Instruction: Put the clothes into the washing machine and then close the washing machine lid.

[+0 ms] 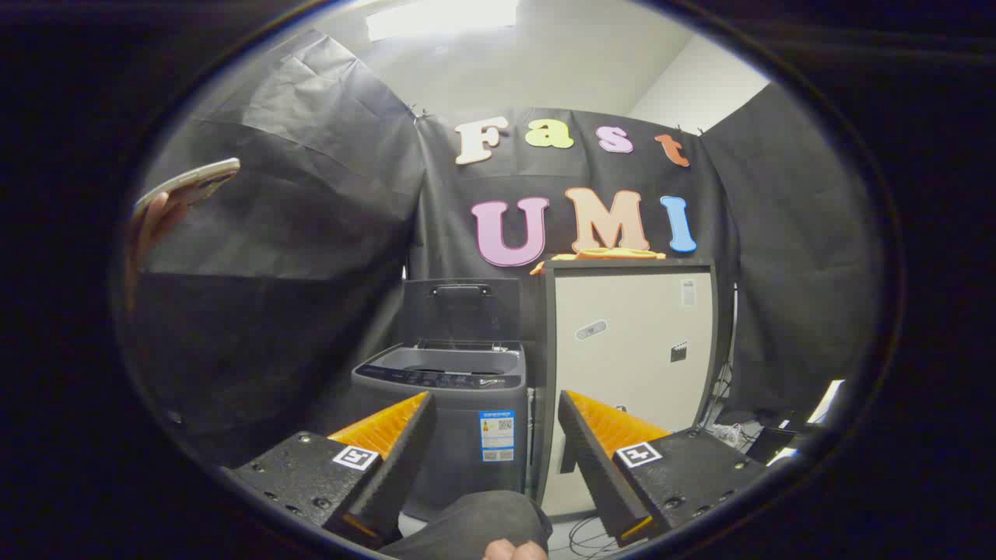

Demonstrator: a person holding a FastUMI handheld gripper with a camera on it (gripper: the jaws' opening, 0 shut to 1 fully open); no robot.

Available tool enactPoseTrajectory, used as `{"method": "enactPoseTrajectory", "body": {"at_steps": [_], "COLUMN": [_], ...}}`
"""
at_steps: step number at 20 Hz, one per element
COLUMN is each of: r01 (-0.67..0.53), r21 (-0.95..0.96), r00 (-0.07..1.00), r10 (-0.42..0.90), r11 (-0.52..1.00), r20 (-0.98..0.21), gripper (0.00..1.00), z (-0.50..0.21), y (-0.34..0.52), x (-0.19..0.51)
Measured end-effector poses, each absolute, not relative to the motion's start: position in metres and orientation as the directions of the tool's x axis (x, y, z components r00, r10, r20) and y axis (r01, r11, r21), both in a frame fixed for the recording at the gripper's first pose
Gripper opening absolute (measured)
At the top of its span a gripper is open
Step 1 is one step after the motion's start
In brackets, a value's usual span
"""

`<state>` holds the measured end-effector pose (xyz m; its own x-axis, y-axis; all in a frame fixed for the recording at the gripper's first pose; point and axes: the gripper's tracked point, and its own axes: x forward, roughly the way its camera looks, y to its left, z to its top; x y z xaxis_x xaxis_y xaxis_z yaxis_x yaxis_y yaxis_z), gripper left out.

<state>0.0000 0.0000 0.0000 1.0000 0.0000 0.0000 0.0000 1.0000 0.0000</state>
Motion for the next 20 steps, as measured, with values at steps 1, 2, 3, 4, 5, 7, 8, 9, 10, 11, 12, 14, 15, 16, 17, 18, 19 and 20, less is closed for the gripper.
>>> {"method": "enactPoseTrajectory", "body": {"at_steps": [1,2,3,4,5,7,8,9,10,11,12,14,15,16,17,18,19,20], "r01": [0.000,0.000,-0.001,-0.002,-0.003,-0.004,-0.005,-0.005,-0.005,-0.007,-0.007,-0.008,-0.008,-0.008,-0.009,-0.011,-0.011,-0.011], "r21": [0.002,0.004,0.006,0.007,0.006,0.005,0.007,0.009,0.010,0.010,0.009,0.007,0.005,0.002,0.001,0.003,0.006,0.006], "r00": [1.000,1.000,1.000,1.000,1.000,1.000,1.000,1.000,1.000,1.000,1.000,1.000,1.000,1.000,1.000,1.000,1.000,1.000], "r10": [0.000,0.000,0.001,0.002,0.003,0.004,0.005,0.005,0.005,0.007,0.007,0.008,0.008,0.008,0.009,0.011,0.011,0.011], "r11": [1.000,1.000,1.000,1.000,1.000,1.000,1.000,1.000,1.000,1.000,1.000,1.000,1.000,1.000,1.000,1.000,1.000,1.000], "r20": [-0.002,-0.002,0.001,0.001,0.001,0.001,0.001,-0.001,-0.001,-0.002,-0.004,-0.002,0.000,0.000,-0.001,-0.003,-0.005,-0.004], "gripper": [0.95,0.95,0.95,0.95,0.95,0.95,0.95,0.95,0.95,0.95,0.95,0.95,0.95,0.95,0.95,0.95,0.95,0.95], "z": [-0.0017,-0.0012,-0.0003,0.0004,-0.0001,-0.0004,0.0001,-0.0009,-0.0008,-0.0011,-0.0011,-0.0005,-0.0006,-0.0001,-0.0015,-0.0022,-0.0026,-0.0023], "y": [-0.0002,-0.0003,0.0001,0.0003,0.0004,0.0008,0.0011,0.0013,0.0013,0.0019,0.0023,0.0031,0.0030,0.0025,0.0029,0.0037,0.0035,0.0032], "x": [0.0002,0.0000,0.0000,0.0005,0.0006,-0.0001,0.0002,0.0006,0.0008,0.0005,0.0008,0.0002,0.0001,0.0005,0.0004,0.0004,0.0007,0.0005]}}
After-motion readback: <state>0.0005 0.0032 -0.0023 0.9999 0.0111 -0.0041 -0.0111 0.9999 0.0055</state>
